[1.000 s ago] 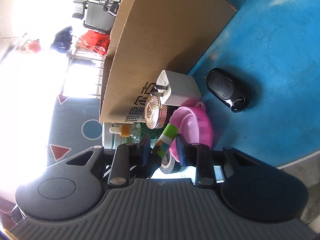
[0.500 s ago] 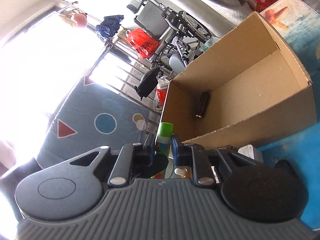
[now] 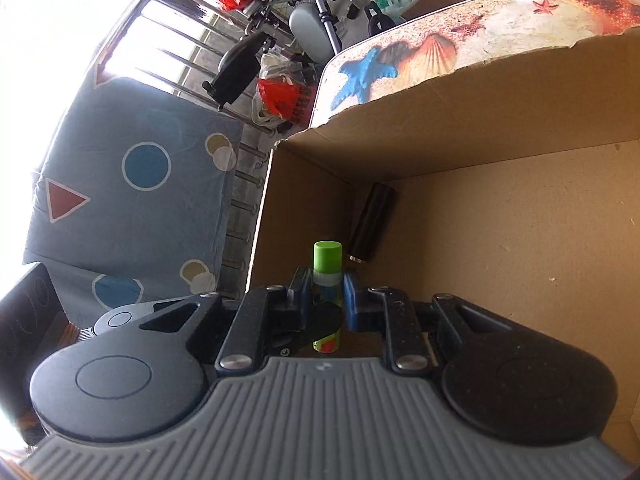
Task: Organize rigid objects
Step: 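Lower the green tube into the box and open the right tool, then move the right tool to the black key fob on the table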
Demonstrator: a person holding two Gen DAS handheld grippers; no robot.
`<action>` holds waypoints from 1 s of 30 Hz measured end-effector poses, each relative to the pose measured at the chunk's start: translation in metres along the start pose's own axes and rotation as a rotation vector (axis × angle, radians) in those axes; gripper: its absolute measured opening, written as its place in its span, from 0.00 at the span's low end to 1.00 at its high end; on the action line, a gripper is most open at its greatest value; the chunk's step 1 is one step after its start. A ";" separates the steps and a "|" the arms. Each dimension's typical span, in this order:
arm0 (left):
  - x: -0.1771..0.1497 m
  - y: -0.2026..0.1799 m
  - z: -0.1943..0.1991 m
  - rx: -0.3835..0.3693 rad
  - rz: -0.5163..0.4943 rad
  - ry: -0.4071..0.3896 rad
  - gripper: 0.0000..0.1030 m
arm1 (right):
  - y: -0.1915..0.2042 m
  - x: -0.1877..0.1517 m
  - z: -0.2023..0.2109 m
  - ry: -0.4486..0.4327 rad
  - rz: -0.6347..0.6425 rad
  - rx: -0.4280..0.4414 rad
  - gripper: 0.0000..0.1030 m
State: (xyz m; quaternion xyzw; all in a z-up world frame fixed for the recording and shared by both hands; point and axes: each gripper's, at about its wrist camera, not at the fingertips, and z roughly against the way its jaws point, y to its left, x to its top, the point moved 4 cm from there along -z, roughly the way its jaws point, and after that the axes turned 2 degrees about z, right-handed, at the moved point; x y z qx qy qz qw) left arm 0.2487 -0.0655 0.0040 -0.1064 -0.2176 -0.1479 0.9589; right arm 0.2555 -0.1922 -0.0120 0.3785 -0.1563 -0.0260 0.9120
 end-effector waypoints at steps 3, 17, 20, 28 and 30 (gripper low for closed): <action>0.001 0.009 -0.022 0.034 0.011 0.067 0.15 | -0.010 0.008 -0.031 0.080 -0.026 -0.035 0.16; -0.006 0.013 -0.010 0.039 0.018 0.054 0.36 | -0.013 -0.001 -0.078 0.181 -0.003 -0.070 0.31; -0.009 0.008 0.010 0.017 0.012 0.009 0.41 | -0.007 -0.007 -0.043 0.125 0.014 -0.049 0.37; -0.044 -0.021 0.086 -0.064 -0.040 -0.164 0.55 | -0.007 -0.067 0.113 -0.131 0.063 0.049 0.44; -0.063 -0.034 0.100 -0.093 -0.062 -0.195 0.57 | -0.012 -0.097 0.148 -0.203 0.066 0.068 0.44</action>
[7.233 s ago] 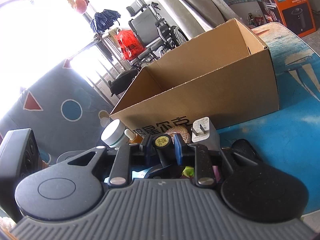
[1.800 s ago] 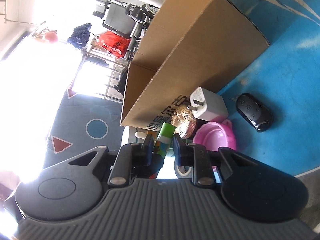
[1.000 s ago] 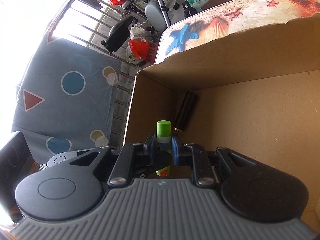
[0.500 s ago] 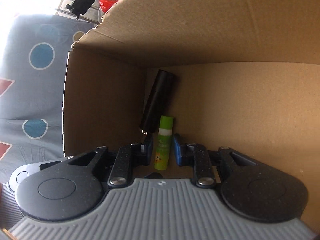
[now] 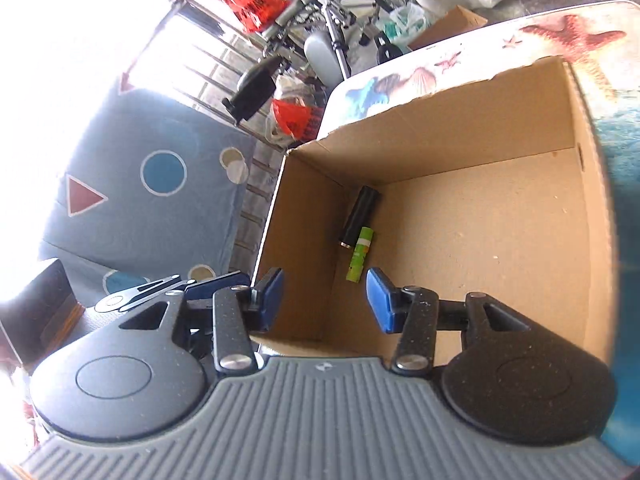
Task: Organize rigid objects
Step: 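Move the right tool to the black key fob on the table, then grasp the black key fob with the right tool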
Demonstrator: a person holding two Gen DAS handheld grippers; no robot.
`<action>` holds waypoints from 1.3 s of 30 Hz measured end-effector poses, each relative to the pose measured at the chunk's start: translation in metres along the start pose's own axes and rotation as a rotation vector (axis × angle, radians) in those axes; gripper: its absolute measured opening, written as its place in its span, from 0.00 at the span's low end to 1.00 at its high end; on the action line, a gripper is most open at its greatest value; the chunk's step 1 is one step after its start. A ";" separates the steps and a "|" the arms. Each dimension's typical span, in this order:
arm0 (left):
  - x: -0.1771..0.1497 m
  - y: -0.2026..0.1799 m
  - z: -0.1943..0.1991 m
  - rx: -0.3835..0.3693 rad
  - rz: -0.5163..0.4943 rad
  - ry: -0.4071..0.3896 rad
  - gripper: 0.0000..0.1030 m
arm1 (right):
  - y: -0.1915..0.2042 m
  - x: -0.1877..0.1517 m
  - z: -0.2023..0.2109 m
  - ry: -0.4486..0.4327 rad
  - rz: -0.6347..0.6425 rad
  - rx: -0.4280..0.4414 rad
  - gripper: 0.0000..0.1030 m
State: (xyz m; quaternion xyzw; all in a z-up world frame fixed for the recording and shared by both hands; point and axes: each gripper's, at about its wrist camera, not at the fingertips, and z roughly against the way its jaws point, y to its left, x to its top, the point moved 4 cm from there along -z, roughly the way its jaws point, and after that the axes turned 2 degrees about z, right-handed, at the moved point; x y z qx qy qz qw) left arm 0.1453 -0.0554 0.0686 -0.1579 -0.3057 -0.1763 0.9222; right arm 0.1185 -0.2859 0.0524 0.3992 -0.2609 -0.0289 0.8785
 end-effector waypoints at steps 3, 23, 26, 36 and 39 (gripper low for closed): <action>-0.029 -0.020 0.009 -0.040 -0.007 -0.032 0.61 | -0.013 -0.041 0.040 -0.080 -0.020 0.000 0.45; -0.132 -0.133 -0.127 -0.012 -0.144 0.165 0.43 | -0.125 -0.159 -0.017 -0.071 -0.142 -0.176 0.29; -0.131 -0.135 -0.137 0.001 -0.148 0.190 0.42 | -0.126 -0.156 -0.021 -0.059 -0.141 -0.157 0.24; -0.131 -0.131 -0.144 0.009 -0.165 0.175 0.37 | -0.125 -0.156 -0.028 -0.013 -0.133 -0.091 0.25; -0.131 -0.128 -0.142 0.008 -0.166 0.167 0.37 | -0.128 -0.157 -0.027 -0.001 -0.143 -0.056 0.25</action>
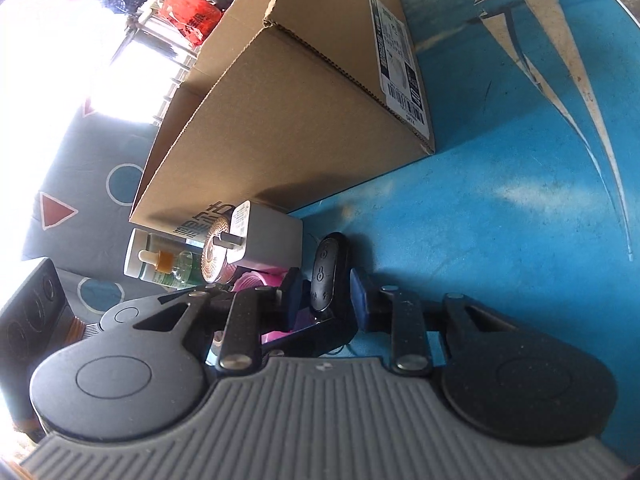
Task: Organize rigid objects
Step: 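Grasp the black key fob with the right tool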
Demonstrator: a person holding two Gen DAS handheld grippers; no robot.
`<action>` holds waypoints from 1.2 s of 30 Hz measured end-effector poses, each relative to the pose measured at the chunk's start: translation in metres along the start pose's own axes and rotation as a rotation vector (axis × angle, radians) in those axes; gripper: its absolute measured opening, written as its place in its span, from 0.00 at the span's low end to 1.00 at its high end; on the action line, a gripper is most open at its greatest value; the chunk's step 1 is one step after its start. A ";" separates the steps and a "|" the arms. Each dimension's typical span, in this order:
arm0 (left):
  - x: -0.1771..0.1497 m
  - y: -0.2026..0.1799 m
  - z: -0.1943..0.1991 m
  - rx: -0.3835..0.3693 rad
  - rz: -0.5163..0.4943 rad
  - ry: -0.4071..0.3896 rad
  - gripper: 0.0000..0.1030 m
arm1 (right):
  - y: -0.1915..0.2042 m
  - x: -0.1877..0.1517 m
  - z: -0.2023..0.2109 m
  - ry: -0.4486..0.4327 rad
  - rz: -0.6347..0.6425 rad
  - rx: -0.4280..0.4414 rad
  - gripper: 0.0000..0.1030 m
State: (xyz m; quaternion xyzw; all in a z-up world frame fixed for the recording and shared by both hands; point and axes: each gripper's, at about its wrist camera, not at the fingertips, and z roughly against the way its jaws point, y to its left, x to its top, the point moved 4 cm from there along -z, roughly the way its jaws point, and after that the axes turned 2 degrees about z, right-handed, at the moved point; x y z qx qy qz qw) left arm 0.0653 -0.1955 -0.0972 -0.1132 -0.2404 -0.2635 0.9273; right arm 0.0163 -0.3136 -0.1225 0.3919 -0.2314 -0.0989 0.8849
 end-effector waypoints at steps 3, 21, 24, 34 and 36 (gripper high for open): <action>0.001 0.001 -0.001 0.014 -0.005 -0.008 0.36 | 0.002 -0.001 -0.002 -0.003 0.015 0.006 0.24; 0.004 0.000 -0.004 0.025 -0.035 -0.018 0.32 | 0.000 0.001 -0.007 -0.027 -0.004 0.014 0.17; 0.003 -0.002 -0.004 0.038 -0.045 -0.022 0.31 | -0.002 0.002 -0.010 -0.032 -0.017 0.026 0.15; 0.001 -0.020 0.024 -0.011 -0.101 -0.068 0.30 | 0.015 -0.012 0.021 -0.104 -0.006 -0.028 0.15; 0.005 -0.025 0.042 -0.024 -0.121 -0.107 0.30 | 0.028 -0.015 0.036 -0.139 0.022 -0.047 0.15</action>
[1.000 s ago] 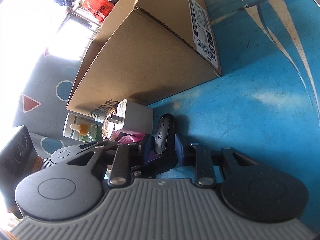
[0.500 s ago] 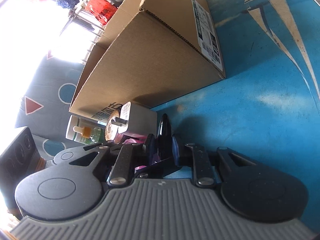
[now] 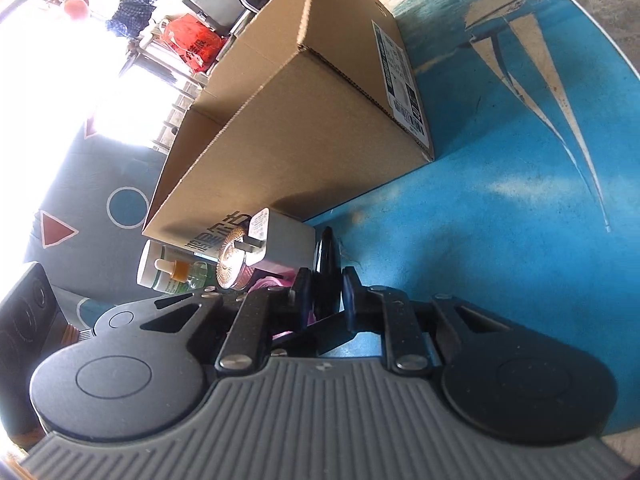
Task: Organize rigid objects
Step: 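Carry the black key fob into the box and release it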
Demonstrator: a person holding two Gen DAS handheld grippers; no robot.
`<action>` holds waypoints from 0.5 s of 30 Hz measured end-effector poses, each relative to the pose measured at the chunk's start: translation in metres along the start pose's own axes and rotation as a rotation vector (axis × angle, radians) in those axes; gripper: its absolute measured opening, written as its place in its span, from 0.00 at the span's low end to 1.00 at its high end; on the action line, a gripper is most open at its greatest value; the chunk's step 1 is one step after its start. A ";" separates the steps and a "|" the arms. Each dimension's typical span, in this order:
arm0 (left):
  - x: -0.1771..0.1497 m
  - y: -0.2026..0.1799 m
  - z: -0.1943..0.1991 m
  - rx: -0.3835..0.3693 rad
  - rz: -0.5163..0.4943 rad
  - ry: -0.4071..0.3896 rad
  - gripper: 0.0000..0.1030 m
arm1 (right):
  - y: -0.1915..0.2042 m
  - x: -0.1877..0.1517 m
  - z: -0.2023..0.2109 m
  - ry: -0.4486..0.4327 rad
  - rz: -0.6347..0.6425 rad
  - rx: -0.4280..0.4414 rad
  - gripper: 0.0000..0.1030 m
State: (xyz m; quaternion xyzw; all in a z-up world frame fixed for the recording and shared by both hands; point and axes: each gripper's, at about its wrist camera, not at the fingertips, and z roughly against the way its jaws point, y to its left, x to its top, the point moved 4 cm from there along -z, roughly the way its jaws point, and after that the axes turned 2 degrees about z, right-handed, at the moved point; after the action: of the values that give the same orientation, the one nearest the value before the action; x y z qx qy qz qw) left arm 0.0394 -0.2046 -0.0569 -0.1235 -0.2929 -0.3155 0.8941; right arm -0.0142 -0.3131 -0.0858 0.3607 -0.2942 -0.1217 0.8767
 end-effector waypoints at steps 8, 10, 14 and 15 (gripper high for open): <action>0.042 0.015 0.086 0.061 -0.031 -0.201 0.30 | 0.088 0.037 0.051 -0.143 0.211 0.038 0.15; 0.053 0.030 0.097 0.085 -0.017 -0.213 0.30 | 0.110 0.055 0.045 -0.135 0.260 0.061 0.15; 0.076 0.077 0.102 0.101 0.058 -0.161 0.30 | 0.143 0.092 0.010 -0.055 0.317 0.101 0.15; 0.082 0.093 0.098 0.098 0.082 -0.133 0.30 | 0.150 0.103 -0.004 -0.018 0.322 0.104 0.15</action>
State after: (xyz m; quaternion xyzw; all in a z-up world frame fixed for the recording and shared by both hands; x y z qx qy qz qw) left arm 0.1062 -0.1333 0.0672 -0.1123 -0.3614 -0.2550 0.8898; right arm 0.0705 -0.2482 0.0613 0.3526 -0.3619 0.0322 0.8623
